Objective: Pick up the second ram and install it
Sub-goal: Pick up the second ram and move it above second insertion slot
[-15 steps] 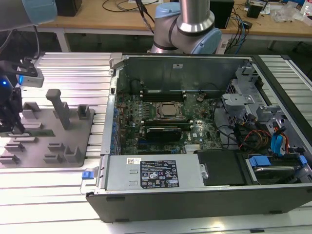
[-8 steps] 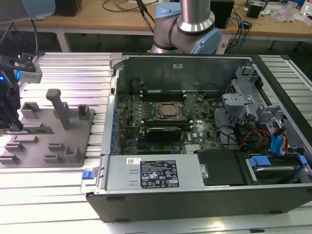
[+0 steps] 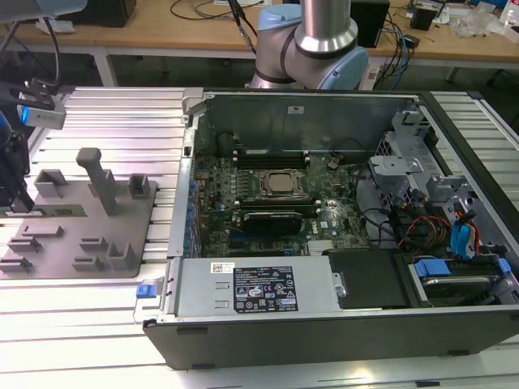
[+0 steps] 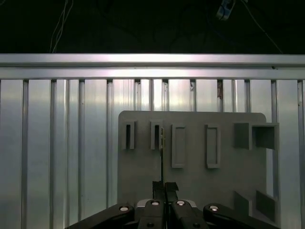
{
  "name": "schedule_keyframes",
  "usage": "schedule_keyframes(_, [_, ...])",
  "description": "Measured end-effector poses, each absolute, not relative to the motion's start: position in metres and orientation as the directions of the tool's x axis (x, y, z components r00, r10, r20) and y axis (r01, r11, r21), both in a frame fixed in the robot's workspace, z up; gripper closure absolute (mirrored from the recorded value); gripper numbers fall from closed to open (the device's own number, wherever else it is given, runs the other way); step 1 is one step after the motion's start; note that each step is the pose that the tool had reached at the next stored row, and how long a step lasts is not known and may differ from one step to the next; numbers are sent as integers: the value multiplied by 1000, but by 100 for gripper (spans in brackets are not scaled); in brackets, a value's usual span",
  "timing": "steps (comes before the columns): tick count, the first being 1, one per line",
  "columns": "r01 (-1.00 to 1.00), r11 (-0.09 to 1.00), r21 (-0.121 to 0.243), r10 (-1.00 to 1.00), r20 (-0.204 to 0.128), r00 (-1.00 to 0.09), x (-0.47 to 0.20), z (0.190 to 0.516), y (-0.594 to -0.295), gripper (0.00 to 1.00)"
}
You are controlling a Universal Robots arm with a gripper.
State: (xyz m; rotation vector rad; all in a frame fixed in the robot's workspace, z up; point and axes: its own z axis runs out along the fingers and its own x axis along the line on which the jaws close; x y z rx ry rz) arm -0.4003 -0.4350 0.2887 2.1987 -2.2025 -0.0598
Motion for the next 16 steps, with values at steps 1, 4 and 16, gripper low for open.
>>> schedule_keyframes(1, [-999,2,48,-1000,-7,-2,-400,291,-435,91])
schedule_keyframes(4, [-999,1,48,-1000,-9,-2,-399,302,-435,91])
schedule_keyframes(16, [-999,1,48,-1000,-25,-2,-395,363,-434,91])
